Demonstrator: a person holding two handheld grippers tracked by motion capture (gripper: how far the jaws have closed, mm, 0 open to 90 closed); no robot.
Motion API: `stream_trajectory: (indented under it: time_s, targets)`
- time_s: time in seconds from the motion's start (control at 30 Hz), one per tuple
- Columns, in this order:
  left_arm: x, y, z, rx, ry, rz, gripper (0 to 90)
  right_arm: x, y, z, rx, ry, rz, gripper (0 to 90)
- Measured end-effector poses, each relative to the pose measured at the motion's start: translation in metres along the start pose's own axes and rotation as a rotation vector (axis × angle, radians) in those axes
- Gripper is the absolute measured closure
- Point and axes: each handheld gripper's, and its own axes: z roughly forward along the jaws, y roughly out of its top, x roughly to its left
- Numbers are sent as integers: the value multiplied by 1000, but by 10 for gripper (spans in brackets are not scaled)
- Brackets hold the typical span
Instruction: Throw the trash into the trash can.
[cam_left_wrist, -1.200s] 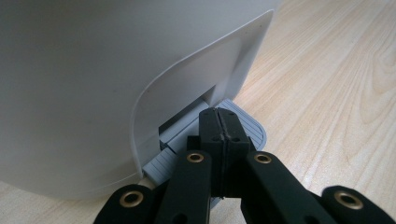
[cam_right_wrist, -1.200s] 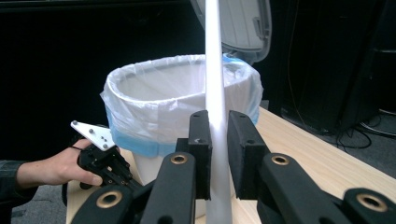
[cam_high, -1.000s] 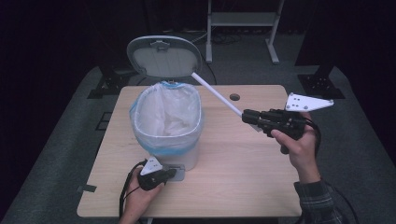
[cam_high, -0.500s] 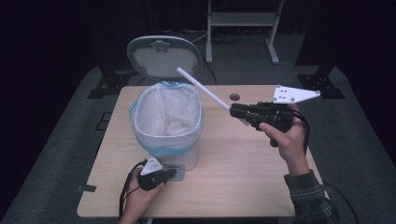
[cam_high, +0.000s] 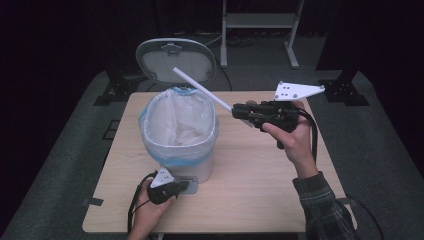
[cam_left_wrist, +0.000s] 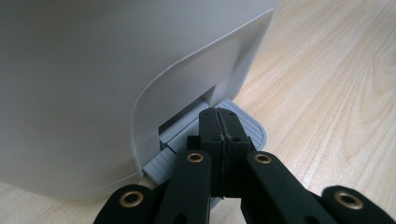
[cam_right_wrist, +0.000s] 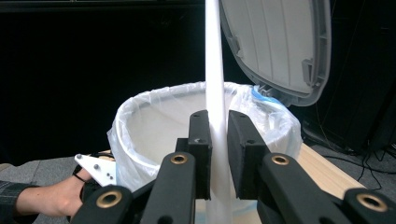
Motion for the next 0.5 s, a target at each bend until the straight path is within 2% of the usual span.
stream_trajectory:
  time_s: [0.5]
  targets:
    - [0, 0, 0, 0, -1, -1, 898, 0, 15, 25, 21, 25, -18, 794]
